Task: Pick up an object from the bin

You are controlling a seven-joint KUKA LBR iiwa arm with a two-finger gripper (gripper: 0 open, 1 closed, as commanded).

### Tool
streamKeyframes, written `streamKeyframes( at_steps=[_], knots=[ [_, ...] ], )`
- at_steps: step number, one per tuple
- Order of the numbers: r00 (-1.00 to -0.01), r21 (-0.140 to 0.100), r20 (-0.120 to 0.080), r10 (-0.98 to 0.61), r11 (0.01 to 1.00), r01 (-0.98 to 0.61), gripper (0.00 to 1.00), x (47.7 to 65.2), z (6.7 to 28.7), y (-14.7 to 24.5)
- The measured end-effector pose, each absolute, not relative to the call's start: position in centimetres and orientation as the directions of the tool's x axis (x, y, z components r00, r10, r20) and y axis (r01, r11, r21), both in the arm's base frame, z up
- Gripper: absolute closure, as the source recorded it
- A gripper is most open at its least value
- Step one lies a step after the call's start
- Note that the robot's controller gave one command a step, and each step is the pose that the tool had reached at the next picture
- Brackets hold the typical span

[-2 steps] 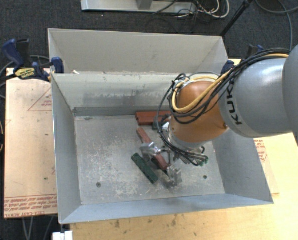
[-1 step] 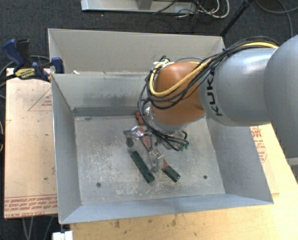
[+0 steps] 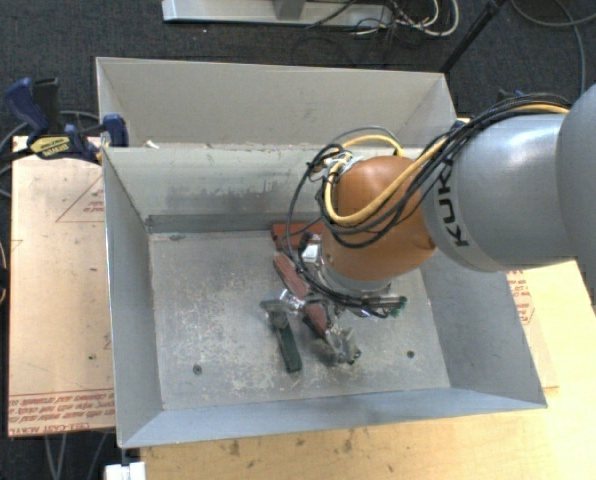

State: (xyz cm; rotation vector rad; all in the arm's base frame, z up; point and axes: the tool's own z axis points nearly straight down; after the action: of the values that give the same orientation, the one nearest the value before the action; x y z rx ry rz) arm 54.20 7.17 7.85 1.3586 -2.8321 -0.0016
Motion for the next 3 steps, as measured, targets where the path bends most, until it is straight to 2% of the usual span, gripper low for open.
streamKeyframes(
  at_steps=[1,2,3],
  knots=[
    [-0.626,-0.001,-0.004,-0.780,0.626,-0.780,1.00,54.3,8.0,7.3],
    [-0.615,0.001,0.003,-0.789,0.615,-0.789,1.00,51.0,9.1,1.7],
    [-0.591,0.002,0.002,-0.807,0.591,-0.807,1.00,48.2,9.9,-1.5]
  ],
)
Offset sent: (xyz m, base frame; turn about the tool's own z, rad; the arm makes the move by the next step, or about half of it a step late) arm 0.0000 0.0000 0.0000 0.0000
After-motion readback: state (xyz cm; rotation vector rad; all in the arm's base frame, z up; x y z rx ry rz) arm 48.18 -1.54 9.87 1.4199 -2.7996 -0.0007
